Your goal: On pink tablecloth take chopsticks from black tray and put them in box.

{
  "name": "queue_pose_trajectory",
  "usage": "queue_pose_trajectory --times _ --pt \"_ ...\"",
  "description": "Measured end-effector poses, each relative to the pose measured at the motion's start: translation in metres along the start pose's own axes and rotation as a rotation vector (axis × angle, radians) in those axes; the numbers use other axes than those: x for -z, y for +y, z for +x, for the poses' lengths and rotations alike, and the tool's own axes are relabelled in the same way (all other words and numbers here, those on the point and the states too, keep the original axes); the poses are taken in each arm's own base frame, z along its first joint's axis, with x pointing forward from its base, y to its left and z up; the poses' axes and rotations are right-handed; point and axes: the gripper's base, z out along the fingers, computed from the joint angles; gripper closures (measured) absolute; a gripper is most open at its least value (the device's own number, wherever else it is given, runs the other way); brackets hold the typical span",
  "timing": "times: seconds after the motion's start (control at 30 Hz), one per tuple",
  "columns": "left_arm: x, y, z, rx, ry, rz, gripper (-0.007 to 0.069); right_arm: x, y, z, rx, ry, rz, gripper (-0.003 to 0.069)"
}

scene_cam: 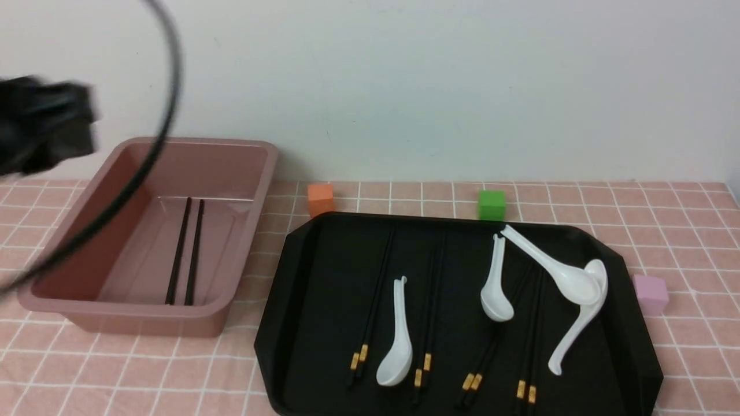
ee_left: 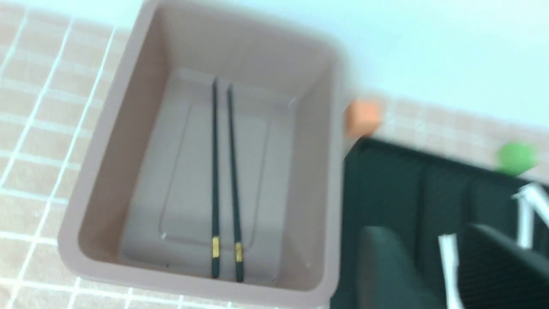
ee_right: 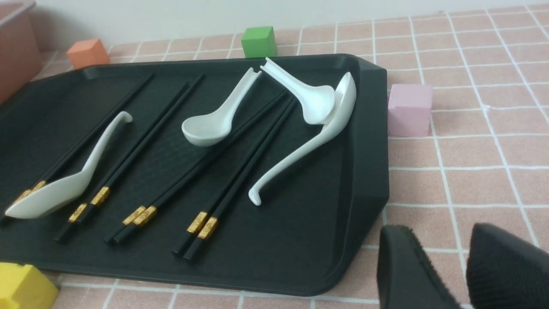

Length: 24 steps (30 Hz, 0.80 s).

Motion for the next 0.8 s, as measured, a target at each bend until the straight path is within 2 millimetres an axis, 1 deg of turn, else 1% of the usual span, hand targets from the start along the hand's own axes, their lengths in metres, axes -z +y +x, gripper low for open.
queue_pose_trajectory --times 0.03,0.07,0.1,0.13,0.17,0.2,0.23,0.37,0.4,0.43,0.5,0.57,0.67,0.8 --pt "0.008 0.003 0.007 -0.009 -0.024 0.011 0.0466 0.0 0.0 0.0 0.0 0.0 0.0 0.0419" --pt "0.023 0.011 0.025 -0.028 -0.078 0.034 0.0545 0.0 0.0 0.0 0.0 0.0 0.0 0.0419" --pt "0.031 0.016 0.037 -0.034 -0.106 0.046 0.0587 0.0 0.0 0.0 0.0 0.0 0.0 0.0419" --pt "0.041 0.024 0.058 -0.042 -0.156 0.066 0.0638 0.0 0.0 0.0 0.0 0.0 0.0 0.0419" --pt "0.041 0.024 0.057 -0.045 -0.162 0.069 0.0637 0.0 0.0 0.0 0.0 0.0 0.0 0.0419" --pt "0.049 0.035 0.082 -0.047 -0.21 0.088 0.0638 0.0 0.0 0.0 0.0 0.0 0.0 0.0419" --pt "0.053 0.042 0.099 -0.046 -0.247 0.104 0.0638 0.0 0.0 0.0 0.0 0.0 0.0 0.0419" --pt "0.058 0.061 0.144 -0.035 -0.332 0.143 0.0638 0.0 0.0 0.0 0.0 0.0 0.0 0.0419" --pt "0.058 0.064 0.152 -0.035 -0.343 0.147 0.0638 0.0 0.0 0.0 0.0 0.0 0.0 0.0419" --pt "0.058 0.065 0.155 -0.035 -0.349 0.15 0.0638 0.0 0.0 0.0 0.0 0.0 0.0 0.0419" --pt "0.058 0.071 0.17 -0.022 -0.376 0.169 0.0638 0.0 0.0 0.0 0.0 0.0 0.0 0.0419" --pt "0.057 0.074 0.177 -0.021 -0.385 0.173 0.0638 0.0 0.0 0.0 0.0 0.0 0.0 0.0419" --pt "0.054 0.076 0.18 -0.024 -0.377 0.168 0.0638 0.0 0.0 0.0 0.0 0.0 0.0 0.0419" --pt "0.052 0.077 0.18 -0.054 -0.365 0.142 0.0638 0.0 0.0 0.0 0.0 0.001 0.0 0.0419"
